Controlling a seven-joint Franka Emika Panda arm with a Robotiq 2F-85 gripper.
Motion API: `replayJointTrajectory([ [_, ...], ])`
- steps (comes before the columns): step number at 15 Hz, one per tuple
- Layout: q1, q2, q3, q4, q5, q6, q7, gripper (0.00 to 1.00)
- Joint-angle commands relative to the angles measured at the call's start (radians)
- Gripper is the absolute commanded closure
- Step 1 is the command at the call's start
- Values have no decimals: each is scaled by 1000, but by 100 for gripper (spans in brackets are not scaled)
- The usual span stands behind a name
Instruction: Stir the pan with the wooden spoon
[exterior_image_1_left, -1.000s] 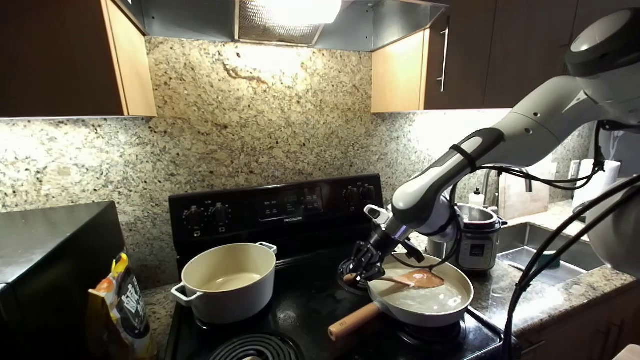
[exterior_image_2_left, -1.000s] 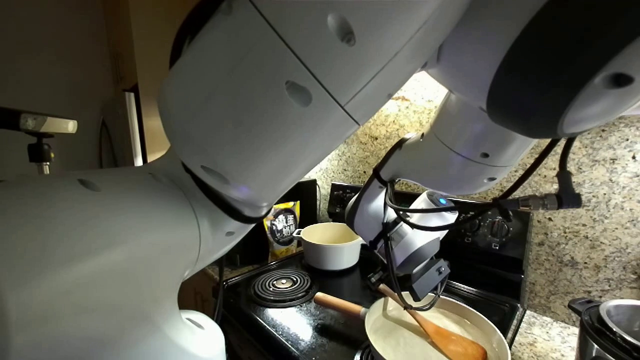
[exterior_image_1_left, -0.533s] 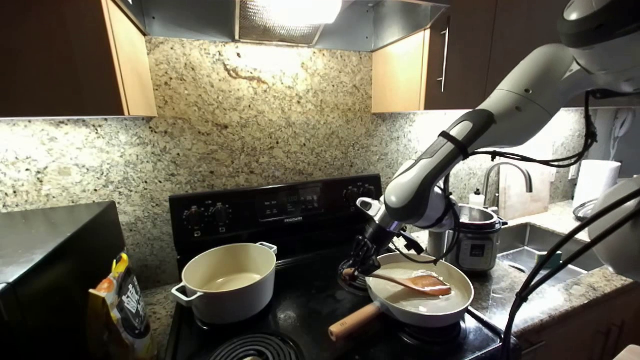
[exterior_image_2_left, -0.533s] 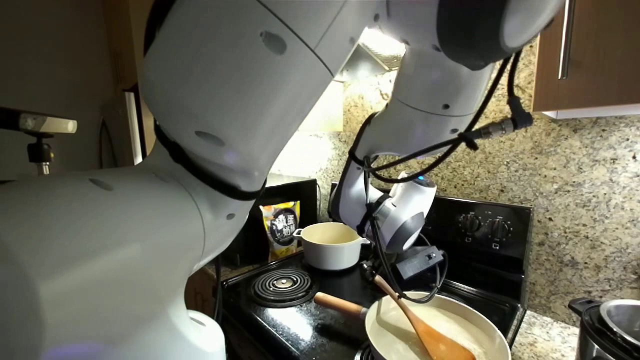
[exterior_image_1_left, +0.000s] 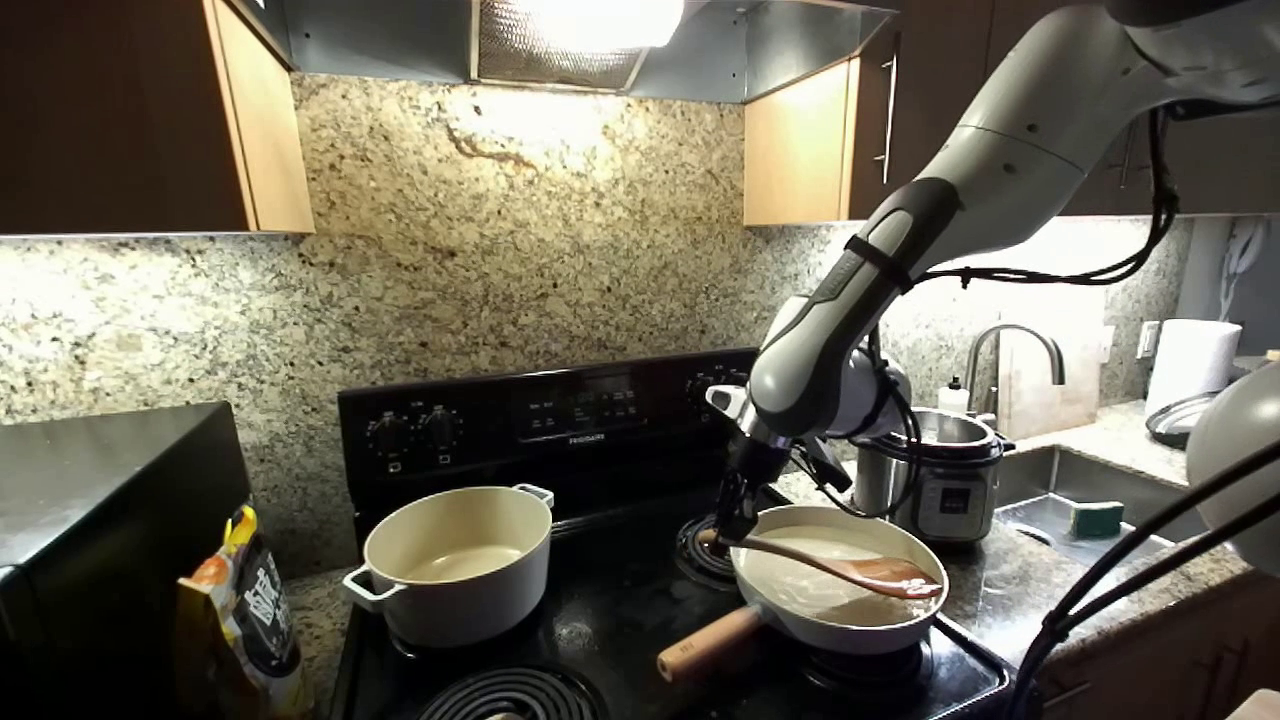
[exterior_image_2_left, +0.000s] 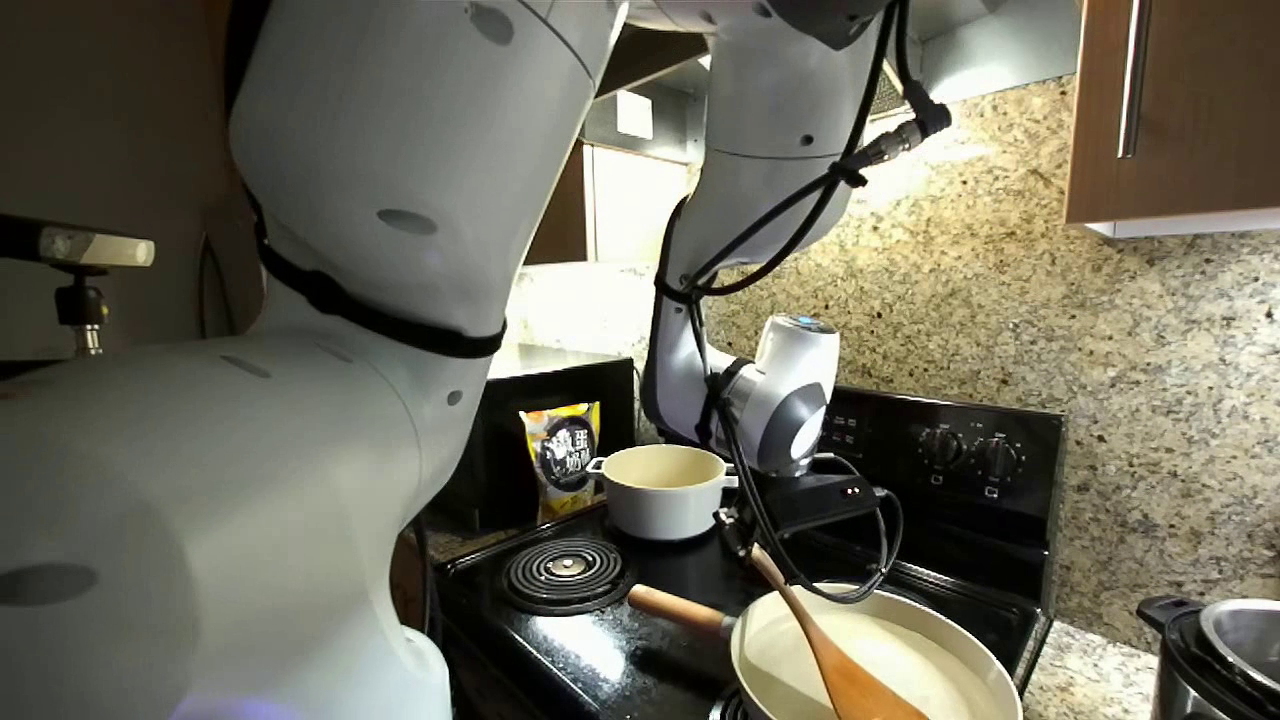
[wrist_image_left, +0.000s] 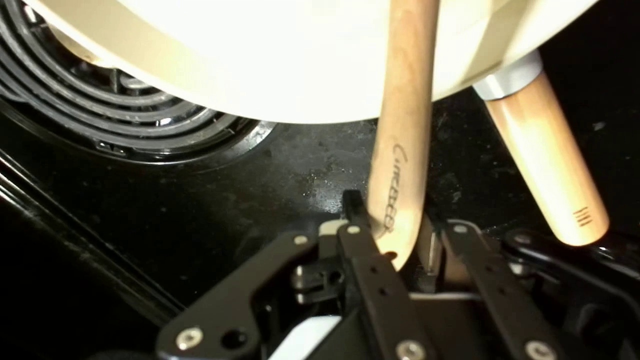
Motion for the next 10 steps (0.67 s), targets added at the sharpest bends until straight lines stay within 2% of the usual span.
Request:
replayJointTrajectory([
  [1, 82, -52, -68, -15, 7, 38, -16, 88],
  [4, 133, -35, -122, -16, -24, 148, -48, 88],
  [5, 111, -10, -112, -21, -58, 207, -68, 88],
  [7, 113, 22, -126, -17, -97, 292, -99, 88],
  [10, 52, 128, -87, 10, -196, 389, -169, 88],
])
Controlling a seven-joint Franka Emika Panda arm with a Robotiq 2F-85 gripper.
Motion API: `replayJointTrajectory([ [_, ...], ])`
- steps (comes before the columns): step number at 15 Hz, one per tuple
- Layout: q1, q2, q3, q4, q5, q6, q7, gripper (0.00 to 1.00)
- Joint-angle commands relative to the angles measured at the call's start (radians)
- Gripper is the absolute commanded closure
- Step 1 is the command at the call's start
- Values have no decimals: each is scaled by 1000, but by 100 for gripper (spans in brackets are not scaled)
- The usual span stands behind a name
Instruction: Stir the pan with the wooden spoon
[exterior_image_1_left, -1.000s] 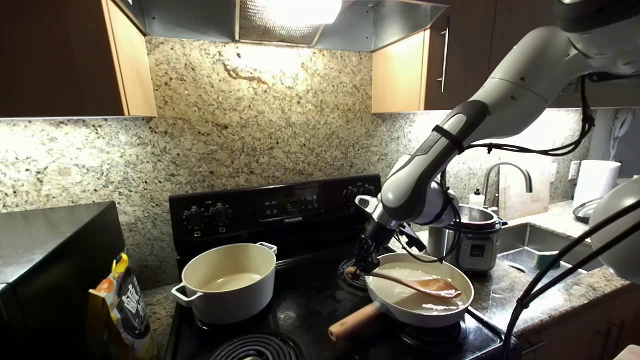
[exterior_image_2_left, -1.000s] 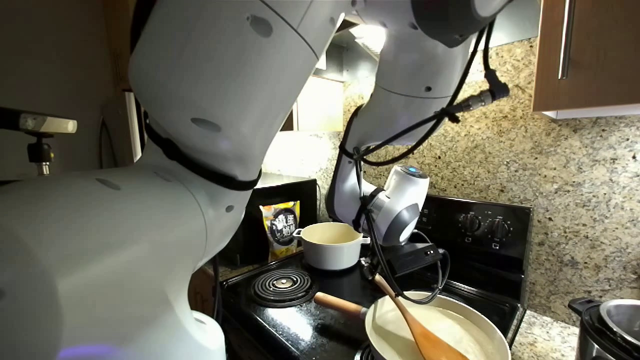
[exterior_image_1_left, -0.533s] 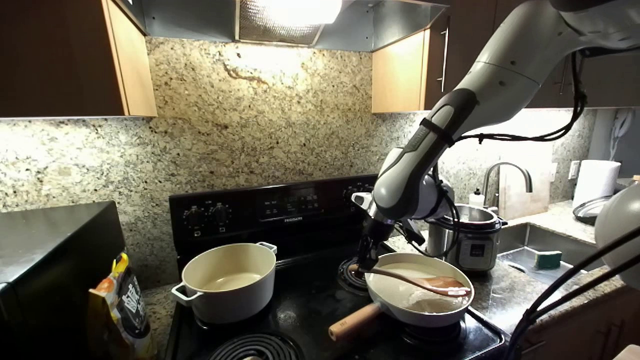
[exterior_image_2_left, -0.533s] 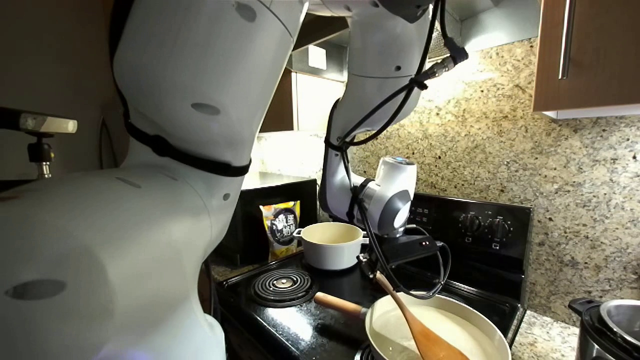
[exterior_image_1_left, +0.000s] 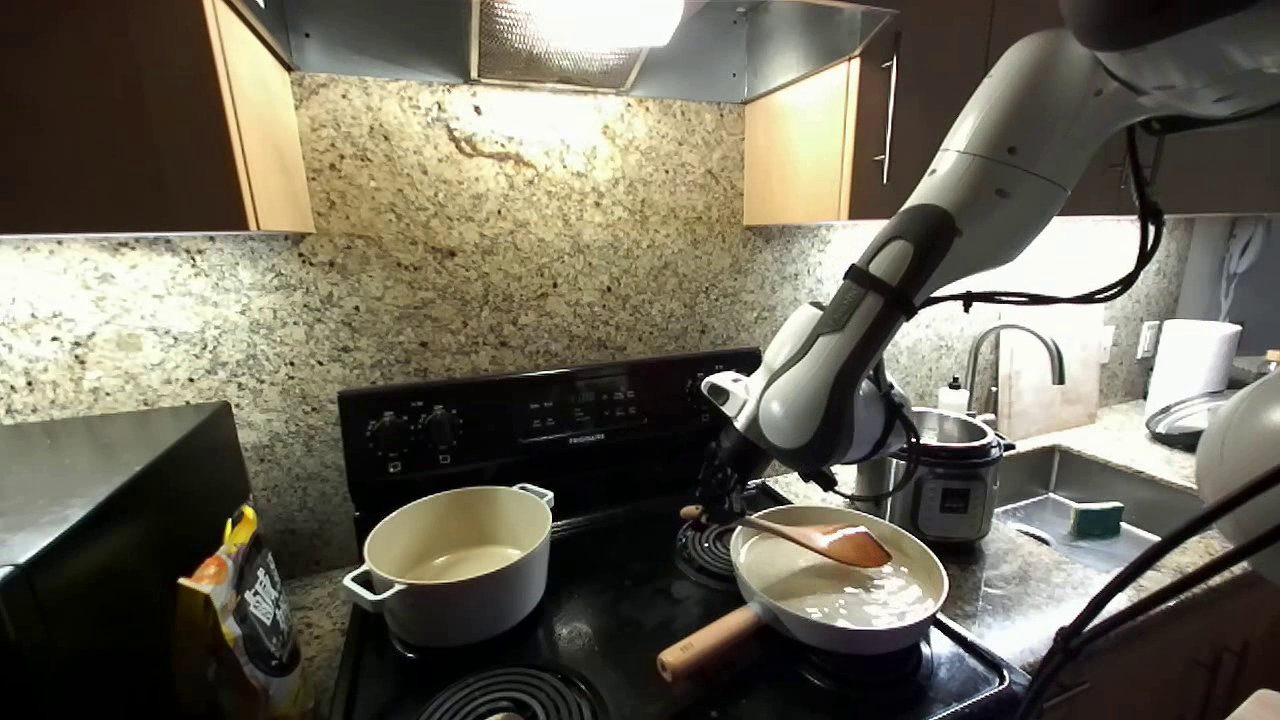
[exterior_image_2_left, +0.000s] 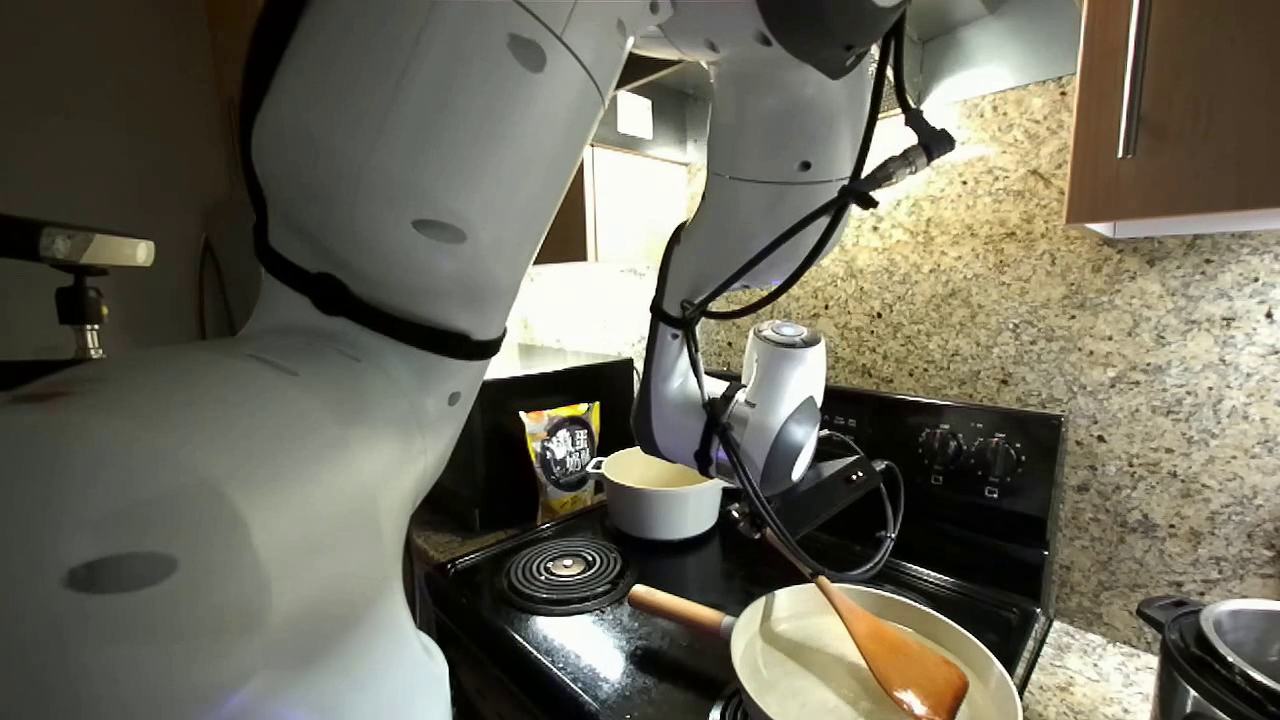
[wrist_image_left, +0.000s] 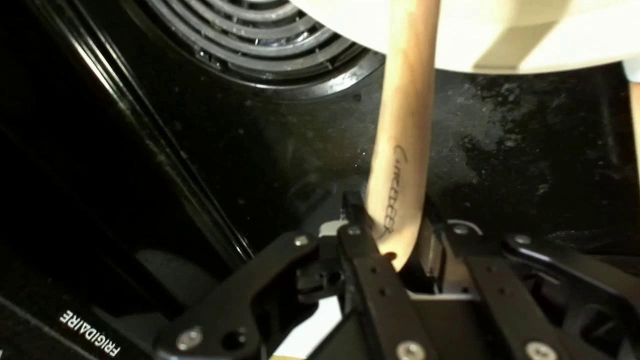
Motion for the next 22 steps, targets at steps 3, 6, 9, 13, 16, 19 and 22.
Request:
replayJointTrajectory([
  [3, -123, 211, 84, 37, -200, 147, -134, 88],
  [6, -182, 281, 131, 39, -300, 140, -135, 88],
  [9, -213, 299, 174, 31, -373, 110, -120, 88],
  [13, -203, 261, 178, -19, -391, 155, -86, 88],
  [16, -209, 245, 172, -70, -379, 222, -74, 88],
  [19, -315, 306, 235, -91, -384, 199, -91, 88],
  [22, -417, 328, 281, -129, -374, 197, -95, 88],
])
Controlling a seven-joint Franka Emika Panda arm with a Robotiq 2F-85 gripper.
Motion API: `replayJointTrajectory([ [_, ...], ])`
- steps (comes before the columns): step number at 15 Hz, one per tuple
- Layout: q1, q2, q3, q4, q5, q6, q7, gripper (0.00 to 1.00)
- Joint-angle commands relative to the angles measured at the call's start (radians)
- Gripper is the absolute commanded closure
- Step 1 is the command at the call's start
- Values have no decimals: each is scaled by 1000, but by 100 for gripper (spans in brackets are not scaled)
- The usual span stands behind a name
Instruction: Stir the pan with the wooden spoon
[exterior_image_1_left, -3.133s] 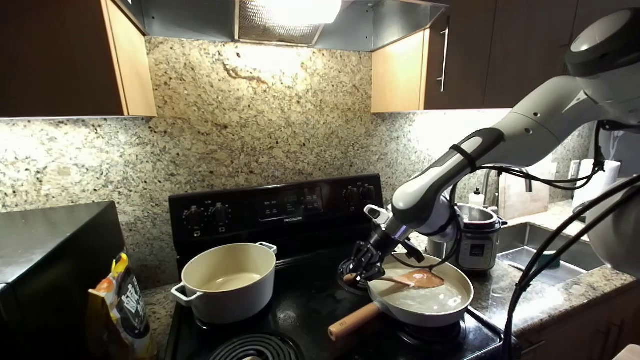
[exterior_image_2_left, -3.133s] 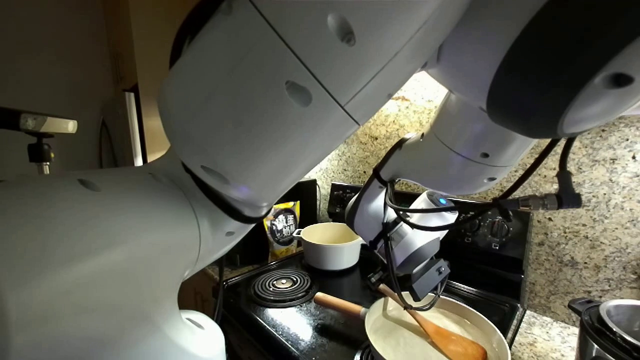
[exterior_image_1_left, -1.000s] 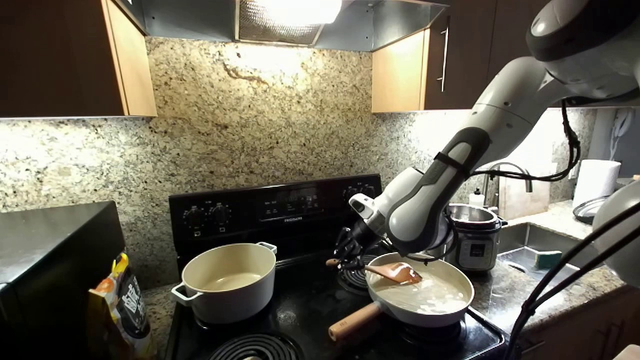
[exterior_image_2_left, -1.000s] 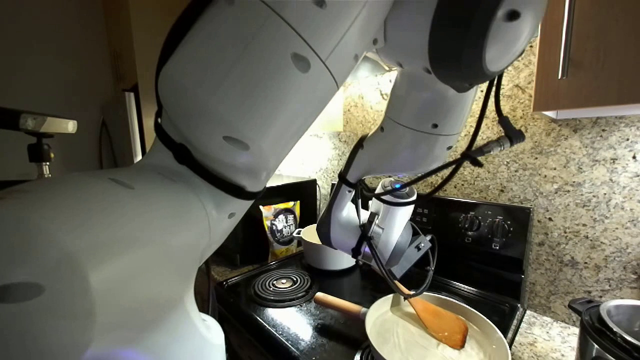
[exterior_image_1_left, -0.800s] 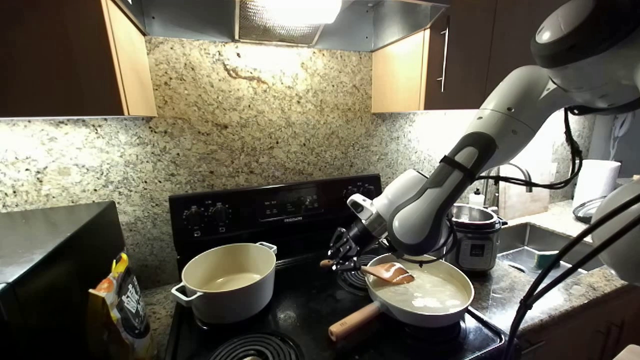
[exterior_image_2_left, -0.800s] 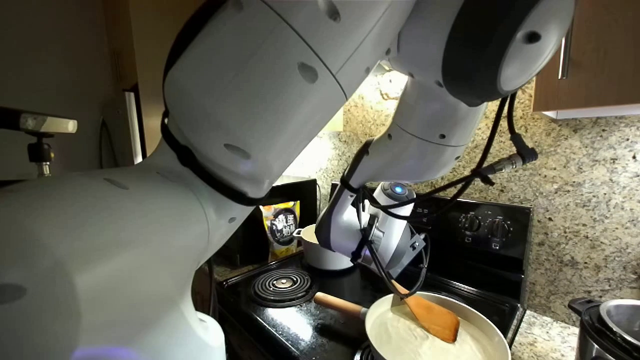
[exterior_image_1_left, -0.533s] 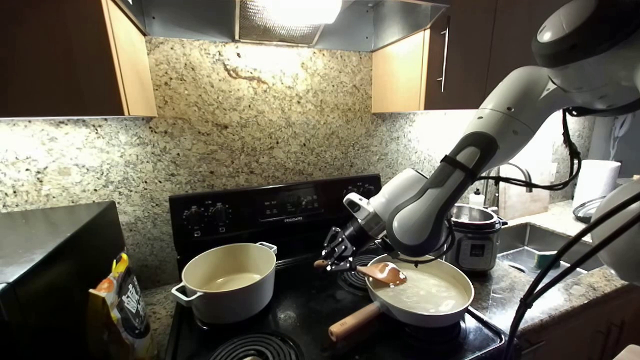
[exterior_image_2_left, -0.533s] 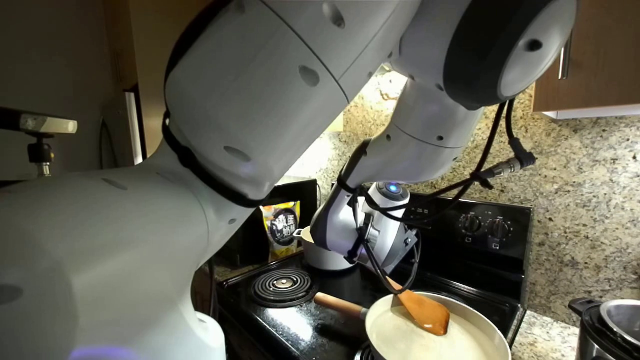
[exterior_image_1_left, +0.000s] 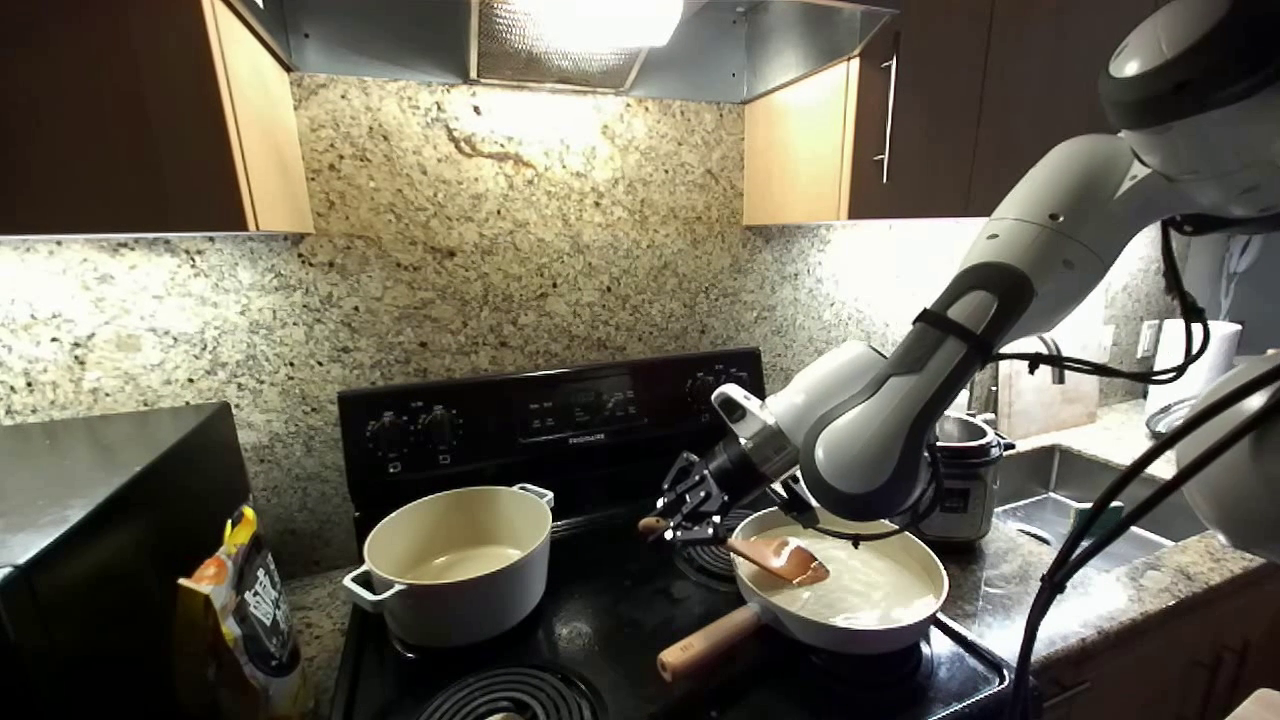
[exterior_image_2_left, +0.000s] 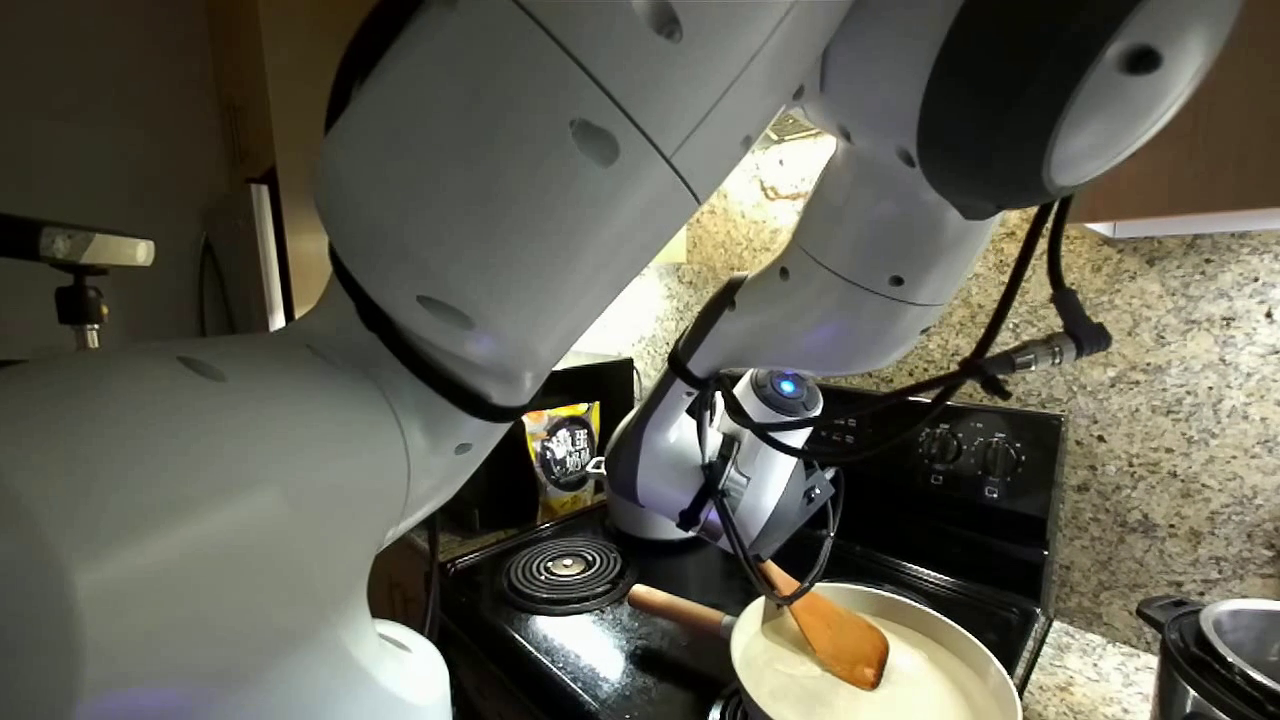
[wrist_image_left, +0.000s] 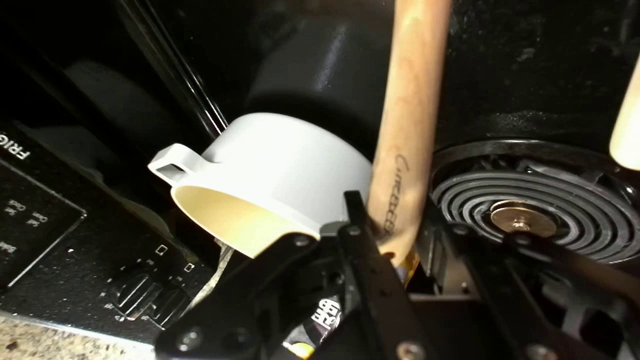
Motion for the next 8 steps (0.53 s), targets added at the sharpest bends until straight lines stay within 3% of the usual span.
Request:
replayJointTrajectory([
  [1, -152, 38, 66, -70, 1, 0, -15, 88],
  [8, -275, 131, 57, -109, -22, -1, -45, 88],
])
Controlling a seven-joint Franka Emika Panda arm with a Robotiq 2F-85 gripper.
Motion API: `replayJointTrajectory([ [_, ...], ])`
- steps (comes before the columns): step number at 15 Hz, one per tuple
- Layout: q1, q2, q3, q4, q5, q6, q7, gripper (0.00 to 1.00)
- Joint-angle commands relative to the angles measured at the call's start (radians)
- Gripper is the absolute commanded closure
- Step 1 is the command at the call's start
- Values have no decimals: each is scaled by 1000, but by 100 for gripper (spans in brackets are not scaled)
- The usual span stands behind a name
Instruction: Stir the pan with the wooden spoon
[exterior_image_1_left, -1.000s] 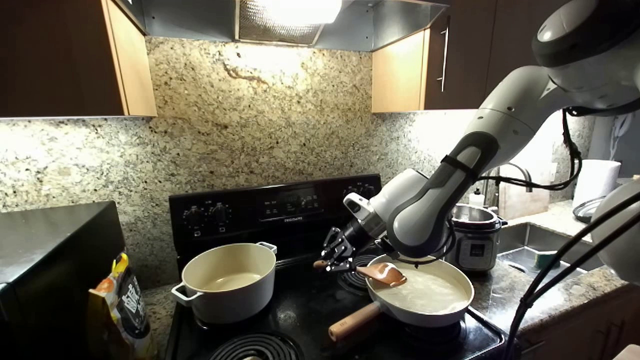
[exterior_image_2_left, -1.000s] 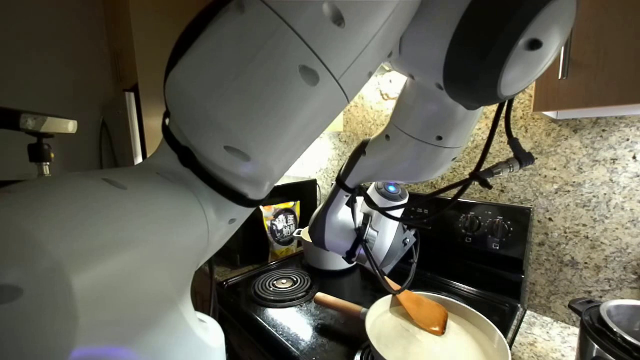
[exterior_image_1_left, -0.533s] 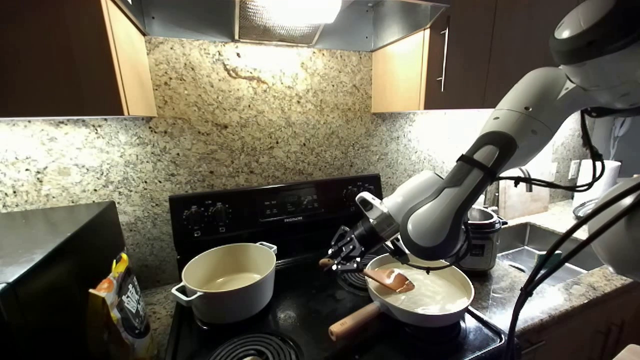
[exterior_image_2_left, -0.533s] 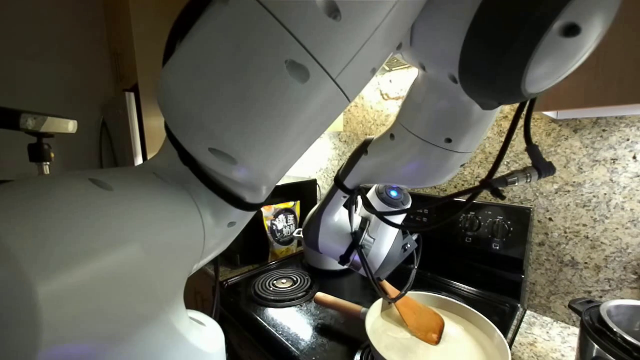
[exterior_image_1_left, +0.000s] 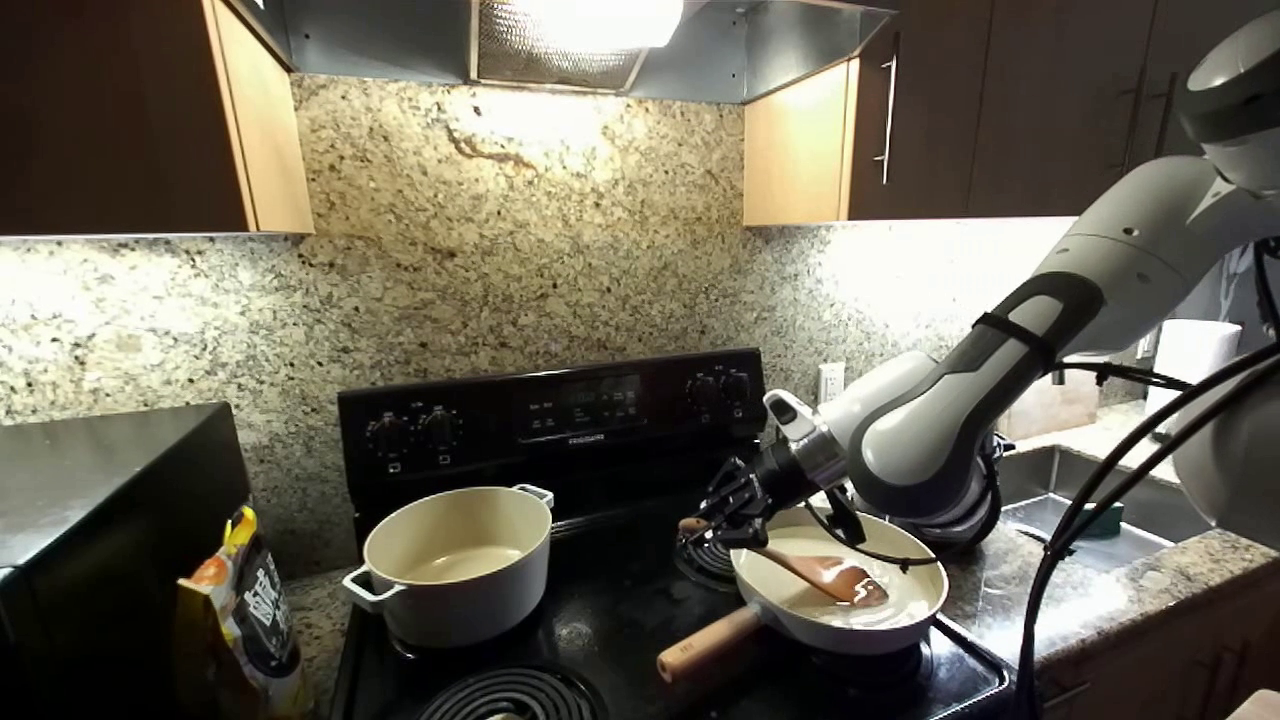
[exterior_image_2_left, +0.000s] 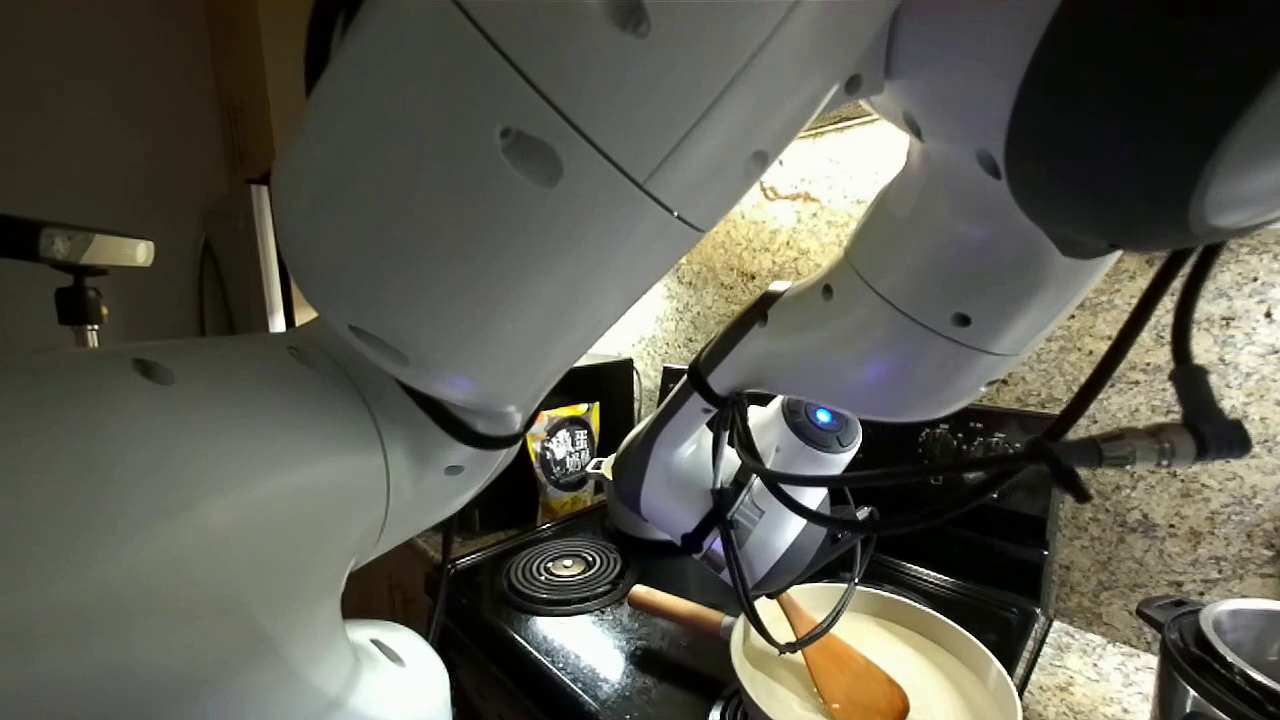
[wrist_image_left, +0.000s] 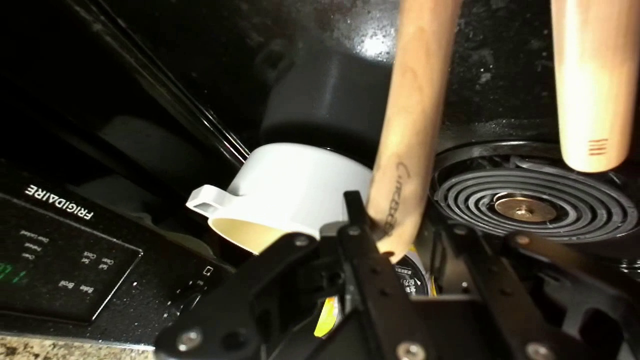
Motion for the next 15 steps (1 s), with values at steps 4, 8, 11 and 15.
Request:
replayJointTrajectory([
  [4, -90, 46, 0, -32, -59, 0, -53, 88],
  [8, -95, 30, 0, -10, -122, -21, -39, 88],
  [11, -103, 38, 35, 38, -169, -97, -27, 88],
  [15, -88, 74, 102, 143, -192, -263, -37, 88],
])
